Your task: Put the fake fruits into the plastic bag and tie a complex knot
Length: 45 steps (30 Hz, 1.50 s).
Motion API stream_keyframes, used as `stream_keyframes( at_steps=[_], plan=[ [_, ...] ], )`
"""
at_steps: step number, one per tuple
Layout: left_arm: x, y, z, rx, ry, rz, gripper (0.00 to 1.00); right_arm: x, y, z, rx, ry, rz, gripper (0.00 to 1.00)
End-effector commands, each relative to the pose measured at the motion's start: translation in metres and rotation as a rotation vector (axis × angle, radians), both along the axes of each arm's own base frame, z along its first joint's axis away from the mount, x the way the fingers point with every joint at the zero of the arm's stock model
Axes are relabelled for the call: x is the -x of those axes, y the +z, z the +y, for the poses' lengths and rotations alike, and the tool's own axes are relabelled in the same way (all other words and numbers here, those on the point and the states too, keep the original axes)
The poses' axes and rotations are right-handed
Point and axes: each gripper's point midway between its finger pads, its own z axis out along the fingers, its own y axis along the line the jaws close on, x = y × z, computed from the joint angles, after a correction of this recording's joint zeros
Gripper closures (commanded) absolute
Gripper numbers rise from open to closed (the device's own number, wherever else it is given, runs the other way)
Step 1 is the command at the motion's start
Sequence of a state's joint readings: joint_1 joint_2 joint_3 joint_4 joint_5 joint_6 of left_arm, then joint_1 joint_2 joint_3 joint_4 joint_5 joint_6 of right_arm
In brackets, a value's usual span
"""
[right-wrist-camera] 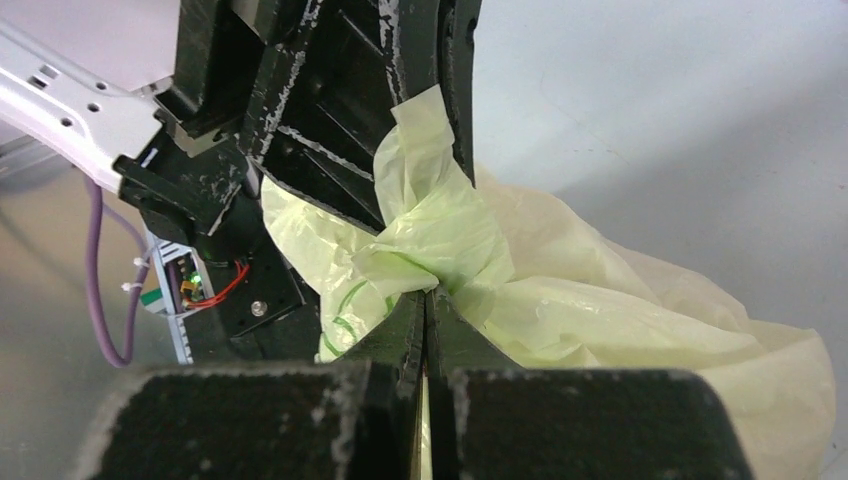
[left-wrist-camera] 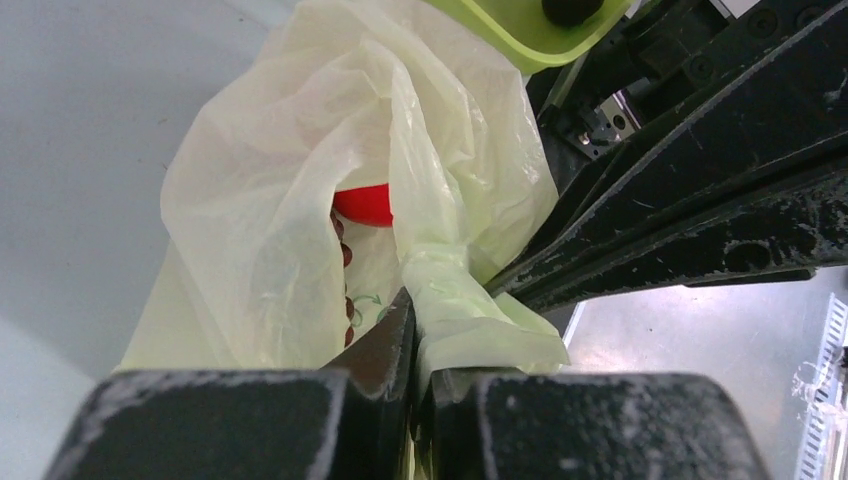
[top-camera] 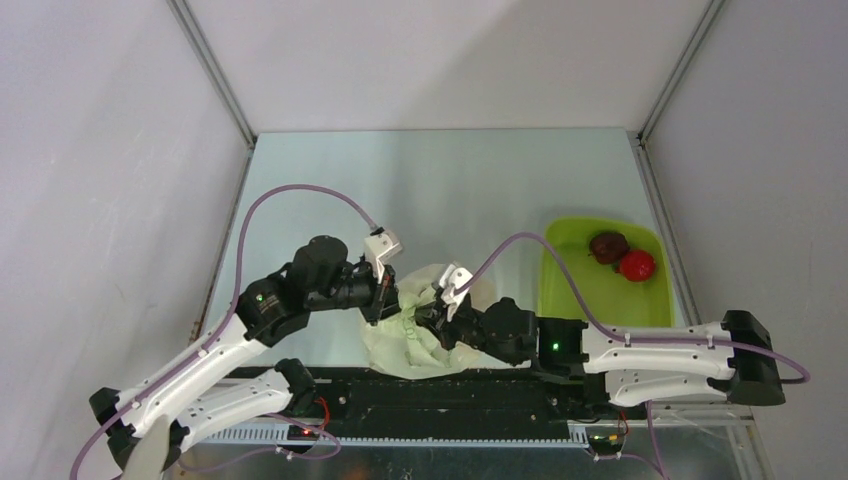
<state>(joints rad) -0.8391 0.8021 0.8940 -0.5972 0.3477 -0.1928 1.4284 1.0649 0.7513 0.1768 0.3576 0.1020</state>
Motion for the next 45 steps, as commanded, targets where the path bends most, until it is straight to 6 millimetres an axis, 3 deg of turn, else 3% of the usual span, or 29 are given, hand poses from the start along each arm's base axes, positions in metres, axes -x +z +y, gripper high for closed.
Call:
stream_keyframes(
  at_steps=[1, 10, 17, 27, 37, 45],
  plan=[
    [0.018, 0.026, -0.001, 0.069, -0.073, 0.009, 0.88, -0.011, -0.008, -0.005, 0.031, -0.064, -0.042, 1.00],
    [0.028, 0.023, -0.001, 0.069, -0.106, 0.054, 0.62, -0.009, -0.002, -0.004, 0.017, -0.052, -0.065, 1.00],
    [0.037, 0.028, -0.004, 0.092, -0.156, 0.081, 0.50, -0.009, -0.001, -0.005, 0.017, -0.051, -0.070, 1.00],
    [0.045, 0.038, 0.001, 0.114, -0.173, 0.076, 0.51, -0.009, 0.001, -0.005, 0.012, -0.047, -0.073, 1.00],
    [0.055, 0.043, 0.006, 0.130, -0.207, 0.070, 0.43, -0.006, 0.004, -0.005, 0.004, -0.038, -0.076, 1.00],
    [0.032, 0.036, 0.001, 0.121, -0.056, 0.120, 0.38, -0.002, 0.004, -0.004, 0.010, -0.030, -0.090, 1.00]
  ],
)
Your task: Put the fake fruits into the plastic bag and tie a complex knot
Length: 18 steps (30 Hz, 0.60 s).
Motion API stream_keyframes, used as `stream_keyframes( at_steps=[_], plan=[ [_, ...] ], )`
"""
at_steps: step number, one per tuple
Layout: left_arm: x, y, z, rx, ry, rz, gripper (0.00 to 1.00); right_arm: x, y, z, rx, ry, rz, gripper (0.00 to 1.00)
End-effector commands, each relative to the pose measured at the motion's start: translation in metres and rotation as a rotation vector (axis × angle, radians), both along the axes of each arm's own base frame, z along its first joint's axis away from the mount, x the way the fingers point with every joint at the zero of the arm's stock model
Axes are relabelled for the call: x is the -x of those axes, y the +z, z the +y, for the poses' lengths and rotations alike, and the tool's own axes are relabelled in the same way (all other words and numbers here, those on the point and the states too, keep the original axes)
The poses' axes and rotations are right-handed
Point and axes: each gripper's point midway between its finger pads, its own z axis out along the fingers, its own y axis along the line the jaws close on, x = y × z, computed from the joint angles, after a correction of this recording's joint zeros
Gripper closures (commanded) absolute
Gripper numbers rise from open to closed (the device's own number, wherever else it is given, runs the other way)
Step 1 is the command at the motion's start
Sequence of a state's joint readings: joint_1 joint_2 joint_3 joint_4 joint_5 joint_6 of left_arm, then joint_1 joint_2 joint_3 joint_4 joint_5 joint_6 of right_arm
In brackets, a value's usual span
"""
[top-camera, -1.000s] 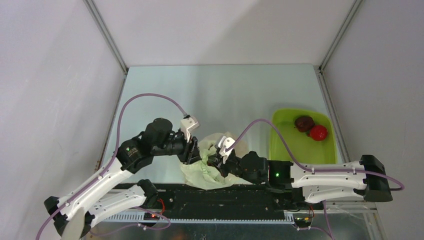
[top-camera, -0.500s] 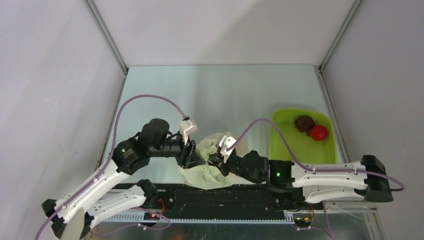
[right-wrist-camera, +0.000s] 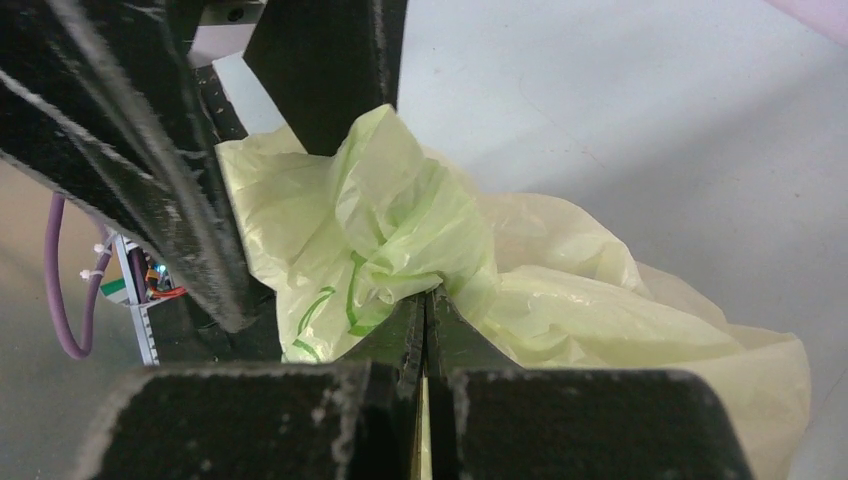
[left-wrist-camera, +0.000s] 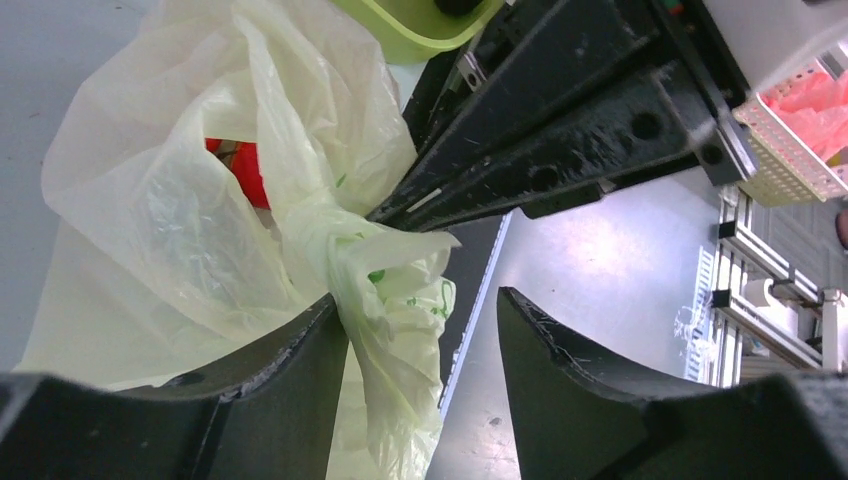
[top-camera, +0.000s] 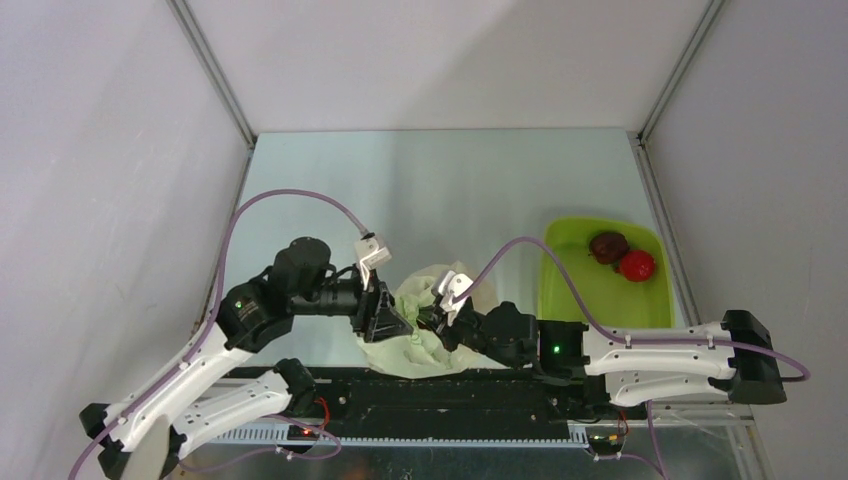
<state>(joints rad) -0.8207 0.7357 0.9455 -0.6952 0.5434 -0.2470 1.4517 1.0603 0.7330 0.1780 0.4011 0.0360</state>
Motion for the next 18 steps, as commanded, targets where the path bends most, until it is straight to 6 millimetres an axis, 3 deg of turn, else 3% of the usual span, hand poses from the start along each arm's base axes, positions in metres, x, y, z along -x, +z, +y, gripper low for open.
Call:
stream_keyframes(
  at_steps=[1, 11, 18],
  plan=[
    [-0.016, 0.007, -0.007, 0.018, 0.094, 0.029, 0.38, -0.001, 0.011, 0.001, -0.036, -0.018, -0.031, 1.00],
    [-0.031, 0.013, -0.012, 0.070, 0.180, 0.085, 0.43, 0.006, 0.012, 0.001, -0.032, -0.010, -0.040, 1.00],
    [-0.032, 0.008, -0.017, 0.072, 0.184, 0.136, 0.54, 0.008, 0.012, 0.001, -0.013, -0.004, -0.073, 1.00]
  ],
)
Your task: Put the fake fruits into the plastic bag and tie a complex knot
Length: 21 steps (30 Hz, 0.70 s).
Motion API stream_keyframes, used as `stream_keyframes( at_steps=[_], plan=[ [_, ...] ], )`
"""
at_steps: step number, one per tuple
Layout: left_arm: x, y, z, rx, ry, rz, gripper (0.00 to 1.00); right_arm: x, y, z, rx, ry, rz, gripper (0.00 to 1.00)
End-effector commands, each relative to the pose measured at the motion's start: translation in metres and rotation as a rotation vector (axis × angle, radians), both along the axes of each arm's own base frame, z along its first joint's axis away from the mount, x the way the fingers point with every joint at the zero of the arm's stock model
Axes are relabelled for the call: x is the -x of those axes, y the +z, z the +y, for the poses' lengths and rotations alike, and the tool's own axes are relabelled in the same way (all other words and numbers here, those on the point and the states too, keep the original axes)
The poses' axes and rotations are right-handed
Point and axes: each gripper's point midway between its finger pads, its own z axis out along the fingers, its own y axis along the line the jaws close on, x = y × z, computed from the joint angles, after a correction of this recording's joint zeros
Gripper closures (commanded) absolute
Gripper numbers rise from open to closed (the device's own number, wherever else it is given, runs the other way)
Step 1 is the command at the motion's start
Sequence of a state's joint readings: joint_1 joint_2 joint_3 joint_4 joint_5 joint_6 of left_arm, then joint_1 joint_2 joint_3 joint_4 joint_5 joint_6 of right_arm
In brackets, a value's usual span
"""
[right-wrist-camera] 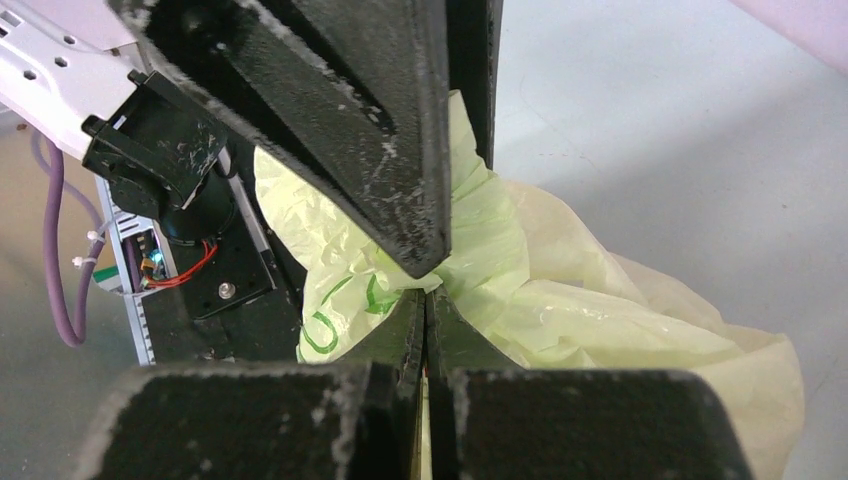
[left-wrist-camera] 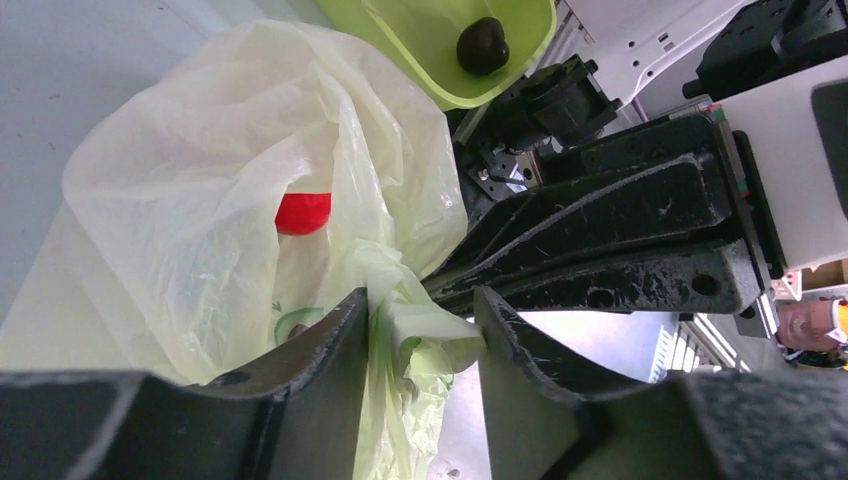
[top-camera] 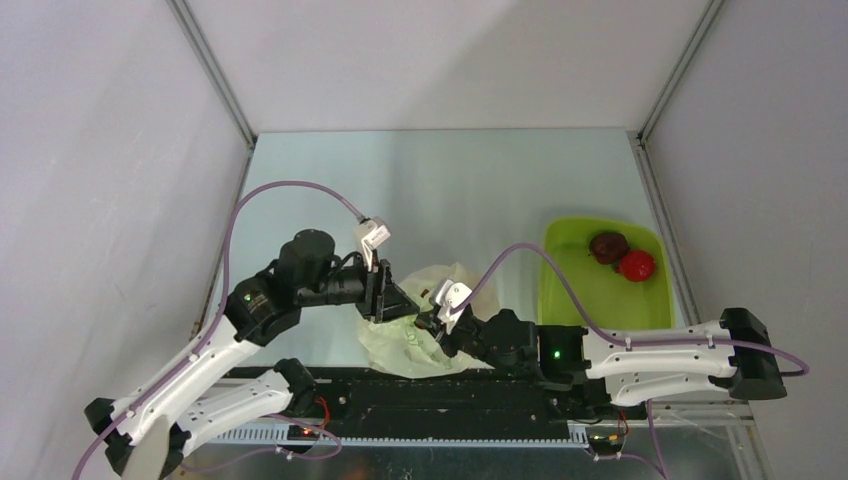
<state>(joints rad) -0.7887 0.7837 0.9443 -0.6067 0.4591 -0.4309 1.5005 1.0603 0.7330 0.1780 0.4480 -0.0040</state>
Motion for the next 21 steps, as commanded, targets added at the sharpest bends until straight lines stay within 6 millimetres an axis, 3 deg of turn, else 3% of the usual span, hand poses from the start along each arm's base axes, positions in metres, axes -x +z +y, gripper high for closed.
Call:
stream_keyframes(
  at_steps=[1, 5, 7, 10, 12, 16, 21],
  plan=[
    [-0.002, 0.002, -0.007, 0.037, 0.002, 0.029, 0.55, 0.000, 0.012, 0.000, -0.032, -0.011, -0.035, 1.00],
    [0.001, 0.001, -0.009, 0.038, -0.020, 0.042, 0.66, 0.001, 0.011, 0.000, -0.026, -0.011, -0.043, 1.00],
    [0.004, 0.001, -0.009, 0.042, -0.039, 0.044, 0.75, 0.002, 0.012, -0.001, -0.025, -0.008, -0.047, 1.00],
    [0.005, 0.001, -0.009, 0.043, -0.048, 0.029, 0.96, 0.004, 0.014, -0.003, -0.024, -0.005, -0.054, 1.00],
    [0.003, 0.003, -0.007, 0.052, -0.035, 0.004, 1.00, 0.005, 0.020, -0.008, -0.035, -0.002, -0.056, 0.98],
    [0.002, 0.018, -0.005, 0.123, -0.023, -0.067, 1.00, 0.006, 0.031, -0.023, -0.047, 0.004, -0.059, 0.68],
    [0.001, 0.031, -0.005, 0.185, -0.001, -0.107, 1.00, 0.005, 0.034, -0.044, -0.017, 0.021, -0.078, 0.18]
  ],
)
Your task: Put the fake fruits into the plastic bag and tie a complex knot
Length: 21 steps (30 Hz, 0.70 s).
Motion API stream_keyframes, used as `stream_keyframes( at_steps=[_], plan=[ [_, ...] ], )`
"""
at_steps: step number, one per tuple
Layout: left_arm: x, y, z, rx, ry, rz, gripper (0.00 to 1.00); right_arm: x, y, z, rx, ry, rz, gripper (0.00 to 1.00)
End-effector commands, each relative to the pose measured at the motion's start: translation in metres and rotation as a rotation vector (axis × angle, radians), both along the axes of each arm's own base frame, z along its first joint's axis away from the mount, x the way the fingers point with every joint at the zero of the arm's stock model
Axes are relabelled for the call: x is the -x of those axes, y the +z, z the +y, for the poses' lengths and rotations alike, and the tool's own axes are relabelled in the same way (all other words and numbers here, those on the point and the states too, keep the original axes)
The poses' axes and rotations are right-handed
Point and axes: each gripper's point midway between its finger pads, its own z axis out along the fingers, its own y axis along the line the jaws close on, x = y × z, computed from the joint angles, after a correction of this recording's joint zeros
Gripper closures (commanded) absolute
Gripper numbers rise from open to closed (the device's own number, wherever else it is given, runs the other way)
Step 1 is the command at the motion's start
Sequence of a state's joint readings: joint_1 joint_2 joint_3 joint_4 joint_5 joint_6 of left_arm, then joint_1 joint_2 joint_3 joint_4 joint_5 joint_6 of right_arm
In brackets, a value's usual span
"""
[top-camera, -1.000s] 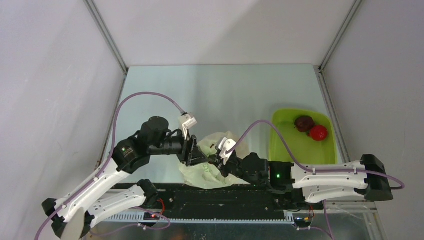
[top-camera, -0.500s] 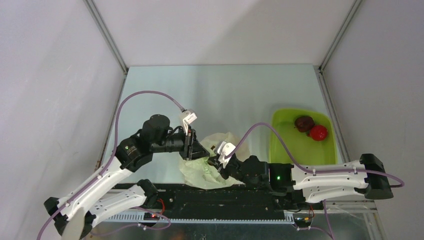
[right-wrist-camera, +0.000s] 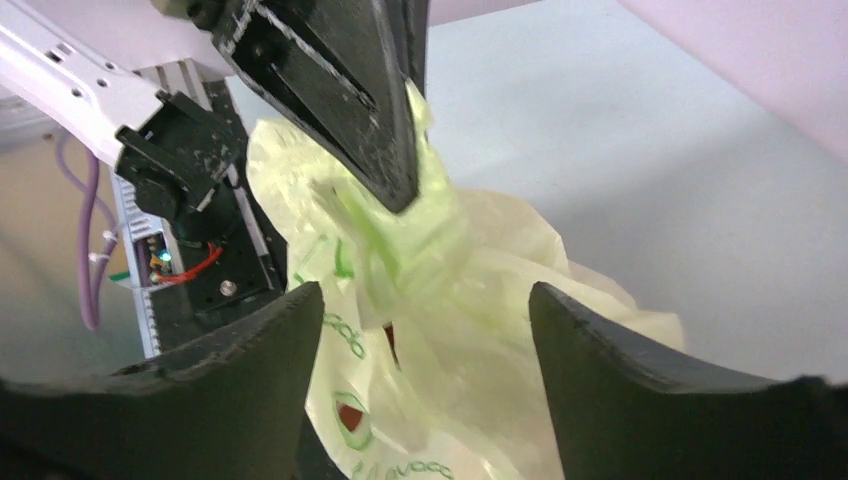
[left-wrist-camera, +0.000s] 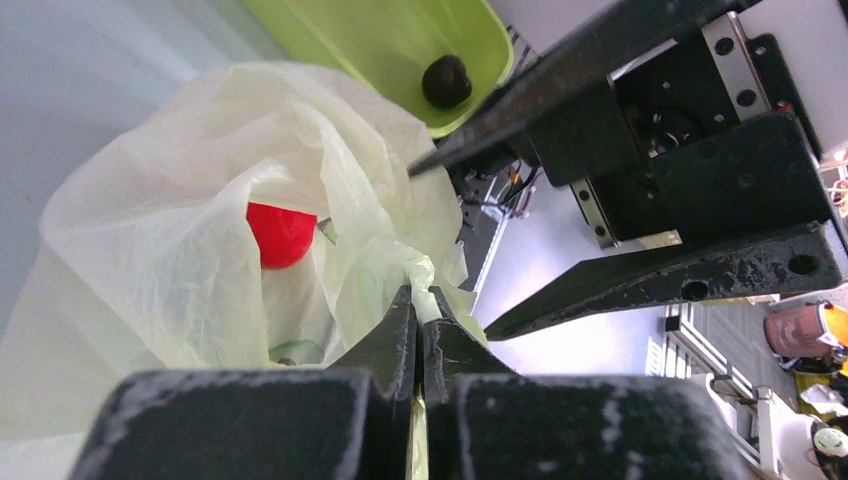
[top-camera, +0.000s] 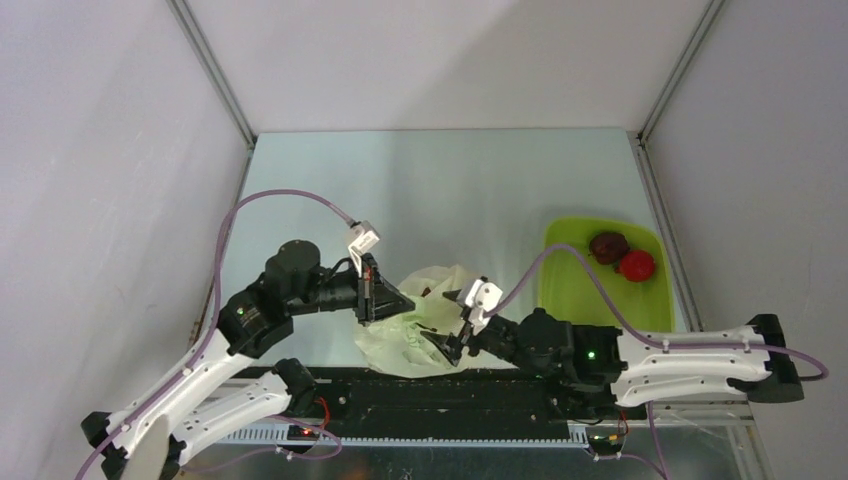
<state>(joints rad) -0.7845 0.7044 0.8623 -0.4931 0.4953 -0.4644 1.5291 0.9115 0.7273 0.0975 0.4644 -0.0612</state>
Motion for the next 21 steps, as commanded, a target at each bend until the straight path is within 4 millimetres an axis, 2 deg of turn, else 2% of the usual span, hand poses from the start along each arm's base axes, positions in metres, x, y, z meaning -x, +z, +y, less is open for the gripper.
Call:
stream_keyframes(
  at_steps=[1, 4, 6, 12, 15, 21],
  plan=[
    [-0.006, 0.025, -0.004, 0.098, 0.019, -0.060, 1.00, -0.002, 0.009, -0.020, 0.010, 0.007, -0.030, 0.15],
    [-0.005, 0.035, -0.007, 0.151, 0.016, -0.064, 1.00, -0.005, 0.003, -0.030, 0.055, 0.016, -0.043, 0.04],
    [-0.003, 0.041, -0.008, 0.176, 0.010, -0.063, 1.00, -0.008, 0.005, -0.033, 0.065, 0.014, -0.066, 0.01],
    [0.000, 0.043, -0.010, 0.181, -0.013, -0.055, 1.00, -0.017, 0.012, -0.028, 0.080, 0.056, -0.156, 0.01],
    [0.002, 0.045, -0.009, 0.183, -0.019, -0.056, 1.00, -0.020, 0.022, -0.022, 0.037, 0.079, -0.173, 0.01],
    [0.006, 0.043, -0.010, 0.175, -0.041, -0.049, 1.00, -0.028, 0.019, -0.012, 0.035, 0.115, -0.179, 0.01]
  ],
)
